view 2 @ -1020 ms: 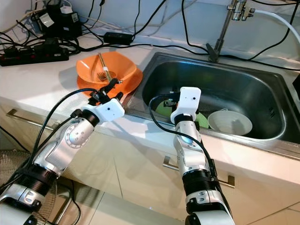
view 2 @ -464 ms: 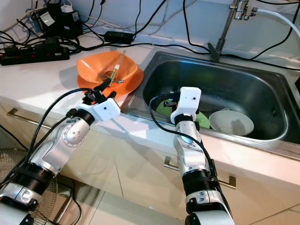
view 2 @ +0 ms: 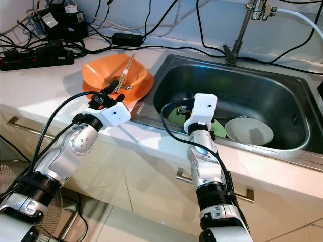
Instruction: Kitchen organization
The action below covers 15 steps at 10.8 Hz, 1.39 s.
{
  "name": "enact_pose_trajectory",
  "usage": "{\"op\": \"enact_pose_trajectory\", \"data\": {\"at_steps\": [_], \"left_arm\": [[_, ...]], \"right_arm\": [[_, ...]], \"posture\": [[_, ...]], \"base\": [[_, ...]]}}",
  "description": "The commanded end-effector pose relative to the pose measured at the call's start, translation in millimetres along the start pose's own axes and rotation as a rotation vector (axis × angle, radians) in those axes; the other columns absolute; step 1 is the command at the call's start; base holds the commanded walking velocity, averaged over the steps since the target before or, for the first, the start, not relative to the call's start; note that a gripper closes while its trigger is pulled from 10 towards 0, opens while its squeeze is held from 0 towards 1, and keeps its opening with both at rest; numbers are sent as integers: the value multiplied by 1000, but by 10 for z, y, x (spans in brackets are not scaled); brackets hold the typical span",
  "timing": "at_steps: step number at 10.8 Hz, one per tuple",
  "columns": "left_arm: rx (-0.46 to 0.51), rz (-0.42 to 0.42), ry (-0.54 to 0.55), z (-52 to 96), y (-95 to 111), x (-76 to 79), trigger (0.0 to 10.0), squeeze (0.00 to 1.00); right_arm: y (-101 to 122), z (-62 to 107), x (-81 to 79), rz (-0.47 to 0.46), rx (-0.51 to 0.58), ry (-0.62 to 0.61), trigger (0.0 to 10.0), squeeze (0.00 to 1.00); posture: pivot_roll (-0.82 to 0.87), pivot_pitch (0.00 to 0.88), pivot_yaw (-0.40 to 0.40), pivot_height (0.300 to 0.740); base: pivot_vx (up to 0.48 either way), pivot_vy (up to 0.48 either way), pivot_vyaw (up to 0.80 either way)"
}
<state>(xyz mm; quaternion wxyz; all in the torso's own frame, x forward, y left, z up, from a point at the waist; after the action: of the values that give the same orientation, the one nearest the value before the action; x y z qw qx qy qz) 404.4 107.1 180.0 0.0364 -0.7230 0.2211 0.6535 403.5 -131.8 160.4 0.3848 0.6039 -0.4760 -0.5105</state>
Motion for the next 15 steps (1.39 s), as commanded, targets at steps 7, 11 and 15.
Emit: {"op": "enact_pose_trajectory", "data": {"at_steps": [7, 11, 15], "left_arm": [[-10, -27, 27, -87, 11, -56, 0, 0], [-34, -37, 74, -91, -21, -151, 0, 0], [153, -28, 313, -55, 387, -701, 2353, 0]], "right_arm": [[15, -5, 0, -8, 12, -6, 10000, 0], [17, -6, 13, -6, 12, -8, 10000, 0], [39, -31, 8, -6, 17, -5, 10000, 0]], "posture": [[193, 34, 20, 740], [193, 35, 18, 740], [203, 40, 9, 740]], "base": [[0, 0, 0], [0, 0, 0], [0, 0, 0]]}}
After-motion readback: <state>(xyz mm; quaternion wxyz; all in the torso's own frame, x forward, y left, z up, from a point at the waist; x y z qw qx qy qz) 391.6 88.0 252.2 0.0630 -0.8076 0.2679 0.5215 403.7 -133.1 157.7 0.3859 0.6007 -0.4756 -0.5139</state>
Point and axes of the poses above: a point about 5 cm out from each wrist's last joint towards the gripper, its own z axis pointing back from the gripper into the wrist, its own y axis along the axis of the wrist's last joint, x = y × z, the point moved 5 cm from there along -z, pointing out of the wrist towards the gripper, and after that the axes turned 11 degrees about -z, right-handed, at the moved point
